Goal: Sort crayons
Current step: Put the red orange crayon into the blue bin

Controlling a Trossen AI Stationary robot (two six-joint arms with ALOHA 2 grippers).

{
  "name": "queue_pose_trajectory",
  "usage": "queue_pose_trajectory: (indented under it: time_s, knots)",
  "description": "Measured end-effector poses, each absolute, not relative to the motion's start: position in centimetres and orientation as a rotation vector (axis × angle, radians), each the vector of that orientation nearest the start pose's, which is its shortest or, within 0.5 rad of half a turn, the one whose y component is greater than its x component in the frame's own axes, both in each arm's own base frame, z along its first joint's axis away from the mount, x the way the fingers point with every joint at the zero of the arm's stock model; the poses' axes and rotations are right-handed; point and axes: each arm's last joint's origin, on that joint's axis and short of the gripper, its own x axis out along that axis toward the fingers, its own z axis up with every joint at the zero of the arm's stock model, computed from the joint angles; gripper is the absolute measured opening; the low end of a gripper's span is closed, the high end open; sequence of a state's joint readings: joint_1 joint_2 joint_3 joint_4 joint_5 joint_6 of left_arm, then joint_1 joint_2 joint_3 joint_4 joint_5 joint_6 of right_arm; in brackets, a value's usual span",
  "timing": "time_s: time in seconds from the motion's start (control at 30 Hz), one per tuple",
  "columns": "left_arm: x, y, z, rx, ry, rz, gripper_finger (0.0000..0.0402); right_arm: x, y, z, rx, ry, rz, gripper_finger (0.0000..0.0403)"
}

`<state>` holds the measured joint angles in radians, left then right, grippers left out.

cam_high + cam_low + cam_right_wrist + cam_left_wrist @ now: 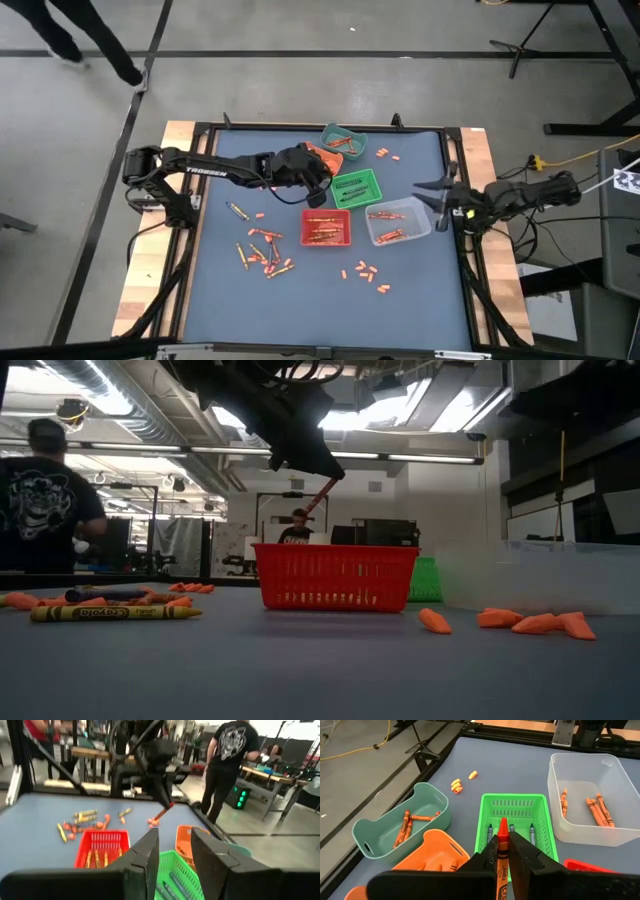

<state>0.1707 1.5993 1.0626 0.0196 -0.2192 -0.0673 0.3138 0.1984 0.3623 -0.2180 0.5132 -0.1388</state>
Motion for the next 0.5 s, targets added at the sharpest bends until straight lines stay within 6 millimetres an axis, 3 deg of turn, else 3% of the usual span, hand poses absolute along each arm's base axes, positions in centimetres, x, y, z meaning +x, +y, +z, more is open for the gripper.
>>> queue_pose_trajectory:
  time_s: [0.23,0.5]
  knots:
    - [34.6,6.6,24.6,-0.052,0.507,0.399,0.0011,7.4,0.9,23.8,-0.114,-0.110,-0.202,0.0113]
    - [34.8,6.6,25.0,-0.054,0.468,0.399,0.0011,8.4,1.3,21.2,-0.139,-0.296,-0.235,0.0113]
